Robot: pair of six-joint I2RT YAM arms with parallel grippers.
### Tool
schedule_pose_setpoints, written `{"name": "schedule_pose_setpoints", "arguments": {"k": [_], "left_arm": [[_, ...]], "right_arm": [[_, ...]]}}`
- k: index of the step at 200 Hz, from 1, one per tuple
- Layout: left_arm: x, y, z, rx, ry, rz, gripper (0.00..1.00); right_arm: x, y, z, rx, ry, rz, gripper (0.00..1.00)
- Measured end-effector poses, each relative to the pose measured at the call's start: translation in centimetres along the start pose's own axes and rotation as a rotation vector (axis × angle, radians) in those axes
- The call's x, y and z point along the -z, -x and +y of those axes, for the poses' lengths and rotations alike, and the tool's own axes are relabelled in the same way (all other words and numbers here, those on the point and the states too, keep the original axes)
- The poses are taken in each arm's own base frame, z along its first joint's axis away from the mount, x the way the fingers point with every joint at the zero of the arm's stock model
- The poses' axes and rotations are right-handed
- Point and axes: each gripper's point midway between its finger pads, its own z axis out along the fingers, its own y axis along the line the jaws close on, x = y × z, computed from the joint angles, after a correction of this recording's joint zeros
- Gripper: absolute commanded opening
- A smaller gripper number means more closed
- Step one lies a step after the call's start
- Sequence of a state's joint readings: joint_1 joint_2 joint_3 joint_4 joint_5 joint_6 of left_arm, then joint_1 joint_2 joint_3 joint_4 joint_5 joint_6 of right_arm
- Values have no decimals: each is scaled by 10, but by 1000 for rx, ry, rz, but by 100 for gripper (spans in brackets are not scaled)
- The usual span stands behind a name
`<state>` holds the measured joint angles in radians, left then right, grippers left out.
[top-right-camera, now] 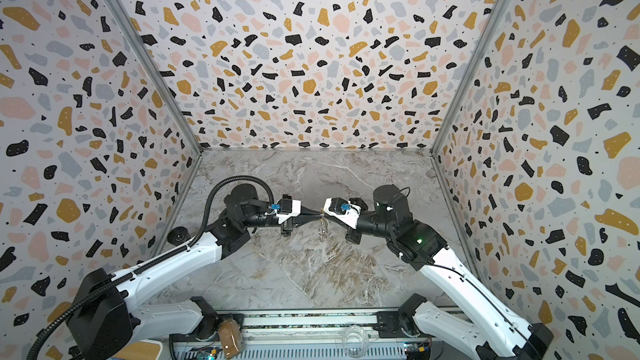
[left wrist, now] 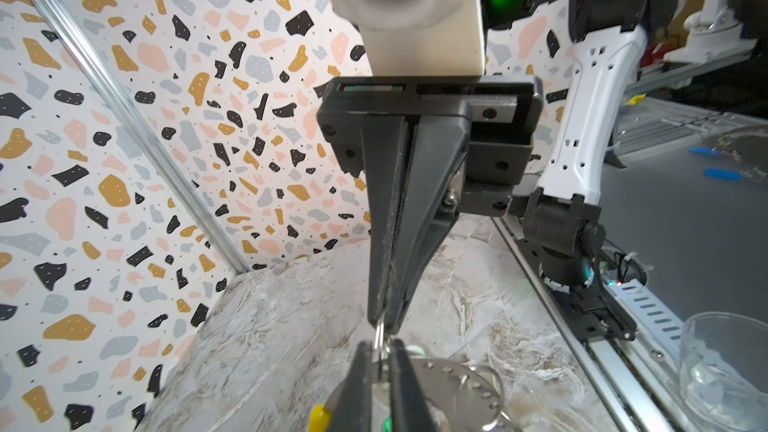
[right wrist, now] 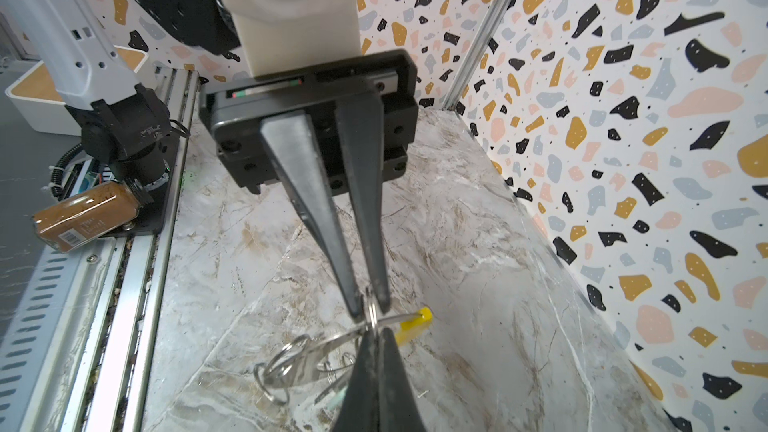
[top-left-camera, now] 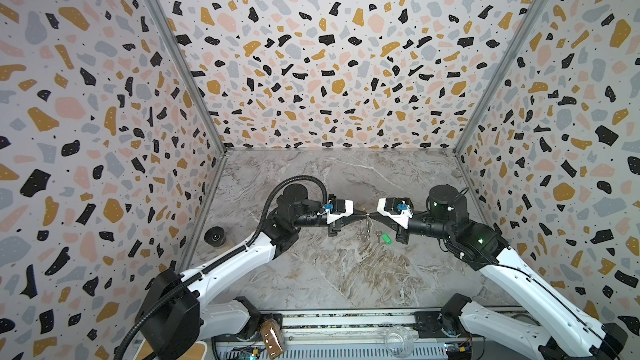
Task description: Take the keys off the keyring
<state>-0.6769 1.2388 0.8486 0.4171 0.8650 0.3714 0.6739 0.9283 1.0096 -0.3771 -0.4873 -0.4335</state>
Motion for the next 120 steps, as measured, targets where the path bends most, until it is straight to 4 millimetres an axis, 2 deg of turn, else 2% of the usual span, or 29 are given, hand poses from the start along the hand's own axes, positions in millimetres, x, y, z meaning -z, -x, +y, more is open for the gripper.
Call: {"name": "schedule_pose_setpoints", "arguments": {"k": [17,57,120], "left_arm": [[1,0,6,-37,28,41,27],[8,3,14,-165,100,158,28],[-9,-12,-6,-326,92,338,32]], "right_arm": [[-2,-7,-2,-28,-2,40,0],[-5,-21,-6,-87,-8,134,0],[-5,-27,-9,-145,0,225,0]]}}
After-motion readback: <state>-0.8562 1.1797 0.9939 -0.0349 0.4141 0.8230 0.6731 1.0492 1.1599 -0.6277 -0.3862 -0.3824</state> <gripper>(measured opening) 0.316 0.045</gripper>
